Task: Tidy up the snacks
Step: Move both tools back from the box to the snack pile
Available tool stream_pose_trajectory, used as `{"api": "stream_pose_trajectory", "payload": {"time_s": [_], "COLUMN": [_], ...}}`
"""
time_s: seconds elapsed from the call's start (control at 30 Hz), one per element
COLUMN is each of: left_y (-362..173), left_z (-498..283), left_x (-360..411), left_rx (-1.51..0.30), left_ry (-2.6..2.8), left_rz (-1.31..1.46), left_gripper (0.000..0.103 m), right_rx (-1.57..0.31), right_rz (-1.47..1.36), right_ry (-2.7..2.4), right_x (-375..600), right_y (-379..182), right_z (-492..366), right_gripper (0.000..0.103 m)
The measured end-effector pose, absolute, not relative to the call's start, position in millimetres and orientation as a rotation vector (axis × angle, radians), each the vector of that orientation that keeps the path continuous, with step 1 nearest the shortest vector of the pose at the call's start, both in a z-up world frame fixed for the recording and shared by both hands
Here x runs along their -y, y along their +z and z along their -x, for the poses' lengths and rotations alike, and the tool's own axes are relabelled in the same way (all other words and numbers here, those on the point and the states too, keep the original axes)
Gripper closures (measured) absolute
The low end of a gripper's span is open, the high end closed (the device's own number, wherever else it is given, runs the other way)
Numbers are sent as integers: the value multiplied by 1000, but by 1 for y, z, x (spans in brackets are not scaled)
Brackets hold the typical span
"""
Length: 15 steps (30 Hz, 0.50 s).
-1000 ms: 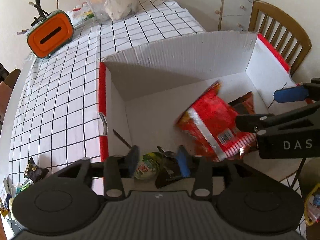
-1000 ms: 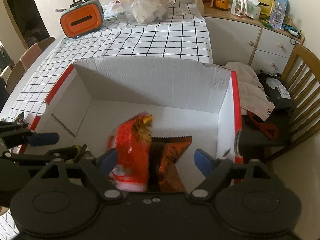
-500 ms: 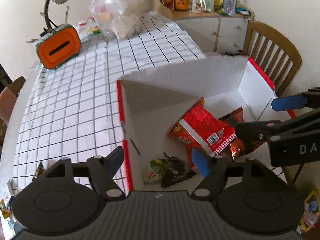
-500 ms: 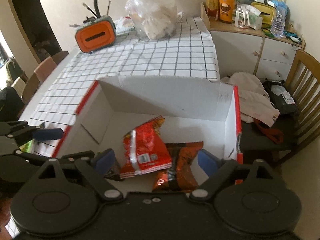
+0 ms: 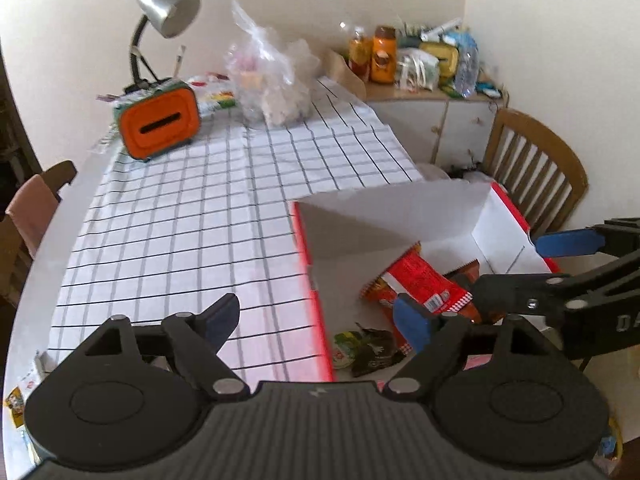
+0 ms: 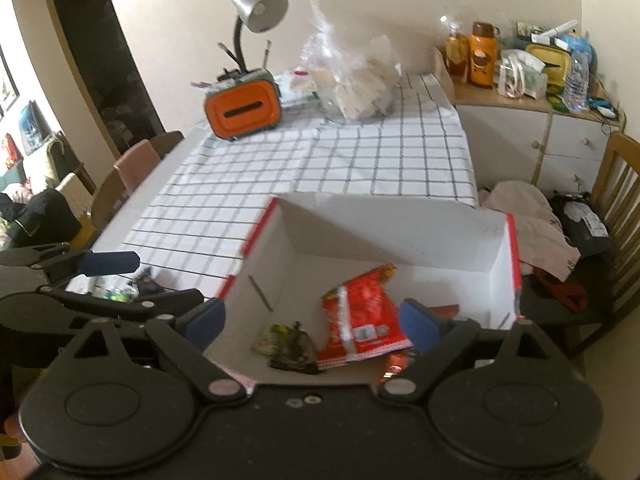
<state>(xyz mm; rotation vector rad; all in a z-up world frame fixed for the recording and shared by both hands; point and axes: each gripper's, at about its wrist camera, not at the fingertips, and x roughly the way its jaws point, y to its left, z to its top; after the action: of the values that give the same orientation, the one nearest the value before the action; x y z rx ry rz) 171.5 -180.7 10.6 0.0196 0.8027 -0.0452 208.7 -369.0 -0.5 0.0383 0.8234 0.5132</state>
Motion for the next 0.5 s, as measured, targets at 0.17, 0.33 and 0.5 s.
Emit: {"api": "stream_pose_trajectory", "payload": {"time_s": [0.17, 0.33, 0.5], "left_y": [20, 24, 21], "left_z": [-154, -136, -120], "left_x": [154, 124, 95], "left_rx": [-767, -746, -739], "left_ry": [-14, -1, 15], "left_rz": [3, 20, 16], "left_gripper": [18, 13, 13], "right_rx": [-791, -779, -780], "right_rz": [-48, -60, -45], "right_ry": [550, 578, 599], "right_x": [350, 325, 295], "right_y": [8, 9, 4], "right_z": [-194, -182, -171], "right_gripper": [2, 1, 0]}}
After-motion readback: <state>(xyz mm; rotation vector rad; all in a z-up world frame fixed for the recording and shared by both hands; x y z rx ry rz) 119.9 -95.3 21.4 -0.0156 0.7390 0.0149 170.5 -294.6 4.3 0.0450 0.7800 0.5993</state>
